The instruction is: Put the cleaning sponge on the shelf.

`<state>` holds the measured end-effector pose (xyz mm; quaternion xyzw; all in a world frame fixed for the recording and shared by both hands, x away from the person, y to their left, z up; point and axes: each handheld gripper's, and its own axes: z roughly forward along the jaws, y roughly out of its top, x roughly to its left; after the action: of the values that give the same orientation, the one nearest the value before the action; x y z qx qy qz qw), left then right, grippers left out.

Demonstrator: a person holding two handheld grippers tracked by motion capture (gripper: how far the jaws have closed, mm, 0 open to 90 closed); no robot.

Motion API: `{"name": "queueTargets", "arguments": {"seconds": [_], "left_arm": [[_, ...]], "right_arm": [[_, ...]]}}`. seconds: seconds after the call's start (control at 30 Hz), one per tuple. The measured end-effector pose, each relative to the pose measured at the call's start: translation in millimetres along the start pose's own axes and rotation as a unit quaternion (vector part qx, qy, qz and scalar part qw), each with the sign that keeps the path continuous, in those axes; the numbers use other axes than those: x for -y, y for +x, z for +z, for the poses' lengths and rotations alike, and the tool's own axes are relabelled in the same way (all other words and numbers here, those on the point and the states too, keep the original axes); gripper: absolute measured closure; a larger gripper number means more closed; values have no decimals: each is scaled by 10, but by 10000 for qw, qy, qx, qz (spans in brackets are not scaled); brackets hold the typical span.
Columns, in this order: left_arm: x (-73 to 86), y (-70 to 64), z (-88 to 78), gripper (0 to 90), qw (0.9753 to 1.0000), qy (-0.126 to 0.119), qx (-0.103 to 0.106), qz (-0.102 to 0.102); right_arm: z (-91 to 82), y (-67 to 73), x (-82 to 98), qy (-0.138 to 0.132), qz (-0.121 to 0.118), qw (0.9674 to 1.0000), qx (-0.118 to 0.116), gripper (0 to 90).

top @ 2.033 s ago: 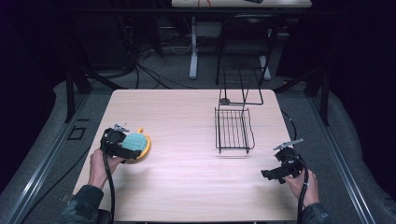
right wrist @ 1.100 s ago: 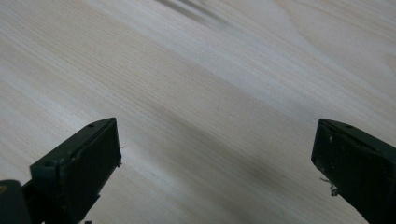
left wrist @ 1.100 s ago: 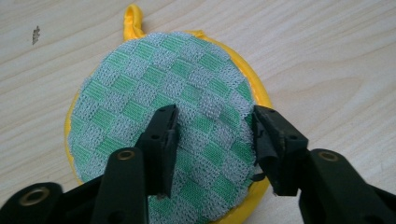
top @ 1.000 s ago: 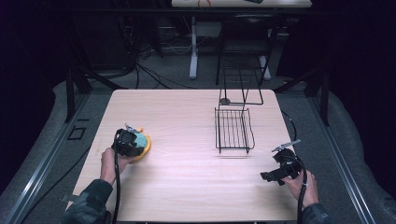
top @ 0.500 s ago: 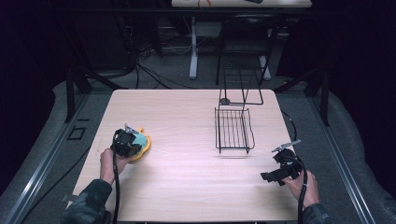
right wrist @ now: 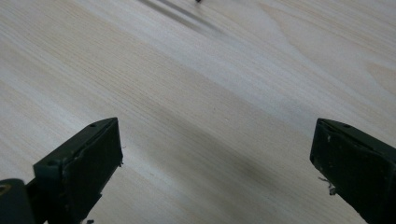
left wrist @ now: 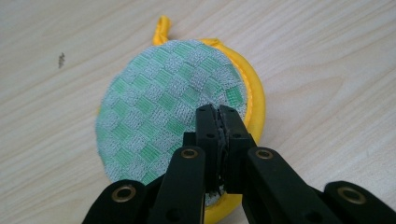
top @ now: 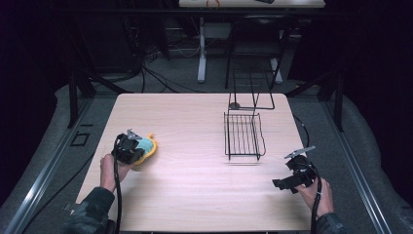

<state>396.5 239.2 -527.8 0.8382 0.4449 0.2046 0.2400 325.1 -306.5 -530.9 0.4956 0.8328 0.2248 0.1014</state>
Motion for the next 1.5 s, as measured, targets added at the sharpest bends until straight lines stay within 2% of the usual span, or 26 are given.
{"name": "queueTargets", "arguments": {"seconds": [0.57, 0.87, 1.2, 1.5], "left_arm": [[-78, -21, -263, 889, 9987, -339, -289, 257], [-117, -59, -367, 889, 9978, -486, -316, 316], [-198, -190, -452, 888, 9965, -620, -220, 515], [-264, -249, -447, 887, 9963, -660, -88, 535]], "right_arm": [[-2, -19, -6, 6, 2, 10000, 36, 13], [-10, -28, -5, -27, 36, 10000, 28, 12], [-6, -17, -6, -28, 28, 10000, 35, 10], [-3, -21, -14, -53, 30, 10000, 44, 8]]}}
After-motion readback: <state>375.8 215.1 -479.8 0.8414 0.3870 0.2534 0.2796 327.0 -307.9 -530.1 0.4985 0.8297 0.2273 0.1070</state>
